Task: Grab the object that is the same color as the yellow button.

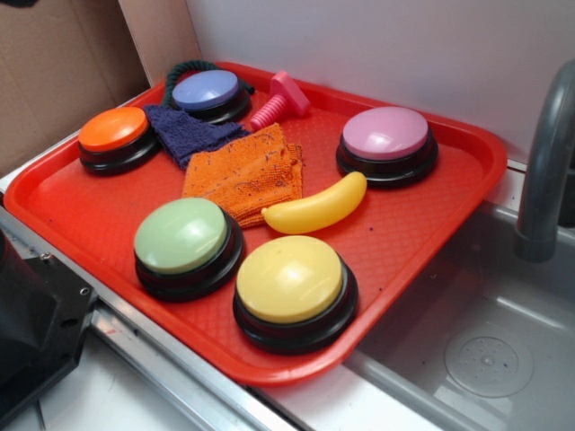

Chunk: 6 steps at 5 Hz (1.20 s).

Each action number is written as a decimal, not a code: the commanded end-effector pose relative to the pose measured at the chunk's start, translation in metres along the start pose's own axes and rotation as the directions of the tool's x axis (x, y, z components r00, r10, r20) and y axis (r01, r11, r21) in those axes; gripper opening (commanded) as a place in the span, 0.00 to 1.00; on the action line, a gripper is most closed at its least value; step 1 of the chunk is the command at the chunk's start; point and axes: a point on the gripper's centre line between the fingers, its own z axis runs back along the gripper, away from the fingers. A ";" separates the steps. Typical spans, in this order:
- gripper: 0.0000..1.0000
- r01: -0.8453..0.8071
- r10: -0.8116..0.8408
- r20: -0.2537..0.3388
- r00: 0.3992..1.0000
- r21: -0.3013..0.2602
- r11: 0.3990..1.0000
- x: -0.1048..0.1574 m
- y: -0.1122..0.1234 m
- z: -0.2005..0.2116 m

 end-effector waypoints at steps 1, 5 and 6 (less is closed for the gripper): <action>1.00 0.000 0.000 0.000 1.000 0.000 1.000 0.000 0.000 0.000; 1.00 0.237 -0.232 0.138 0.963 -0.021 0.971 0.093 -0.046 -0.082; 1.00 0.236 -0.230 0.129 0.965 -0.032 0.971 0.109 -0.059 -0.115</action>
